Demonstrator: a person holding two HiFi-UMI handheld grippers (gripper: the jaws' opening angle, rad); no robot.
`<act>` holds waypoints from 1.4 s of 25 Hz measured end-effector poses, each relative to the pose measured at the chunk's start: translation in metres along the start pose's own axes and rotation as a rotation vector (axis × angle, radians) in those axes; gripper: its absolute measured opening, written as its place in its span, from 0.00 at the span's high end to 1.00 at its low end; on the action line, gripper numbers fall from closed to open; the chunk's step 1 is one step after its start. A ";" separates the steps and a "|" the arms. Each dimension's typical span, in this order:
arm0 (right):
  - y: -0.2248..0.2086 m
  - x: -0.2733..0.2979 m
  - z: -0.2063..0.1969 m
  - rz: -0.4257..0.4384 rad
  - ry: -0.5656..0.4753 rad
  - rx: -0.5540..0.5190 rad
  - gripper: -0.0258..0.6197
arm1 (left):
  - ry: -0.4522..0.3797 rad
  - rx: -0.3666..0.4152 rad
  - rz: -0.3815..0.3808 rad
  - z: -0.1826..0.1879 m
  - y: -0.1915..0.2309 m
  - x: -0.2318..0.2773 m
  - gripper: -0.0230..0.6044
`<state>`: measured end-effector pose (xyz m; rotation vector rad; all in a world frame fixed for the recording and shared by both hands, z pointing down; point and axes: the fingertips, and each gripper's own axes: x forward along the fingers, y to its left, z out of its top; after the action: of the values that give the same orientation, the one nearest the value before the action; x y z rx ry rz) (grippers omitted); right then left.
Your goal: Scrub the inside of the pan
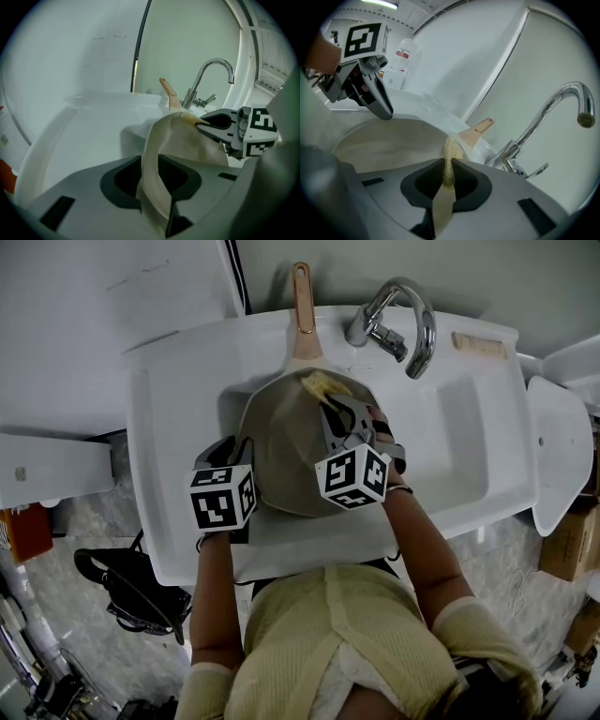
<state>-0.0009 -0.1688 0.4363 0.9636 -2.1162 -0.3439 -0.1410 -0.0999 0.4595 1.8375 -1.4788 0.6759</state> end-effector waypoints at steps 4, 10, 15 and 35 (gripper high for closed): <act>0.002 0.012 -0.005 -0.038 0.020 -0.051 0.88 | 0.011 -0.014 -0.009 -0.002 0.001 0.003 0.72; 0.014 0.029 -0.016 -0.014 0.079 -0.052 0.88 | 0.030 -0.006 -0.017 -0.005 0.000 0.006 0.72; 0.023 0.041 -0.022 0.018 0.118 -0.059 0.88 | 0.034 -0.004 -0.012 -0.005 0.002 0.006 0.74; 0.084 0.053 -0.032 0.212 0.186 -0.087 0.88 | 0.053 0.005 0.001 -0.008 0.009 0.006 0.75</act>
<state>-0.0432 -0.1483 0.5301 0.6863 -1.9936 -0.2279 -0.1486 -0.0982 0.4707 1.8094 -1.4447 0.7242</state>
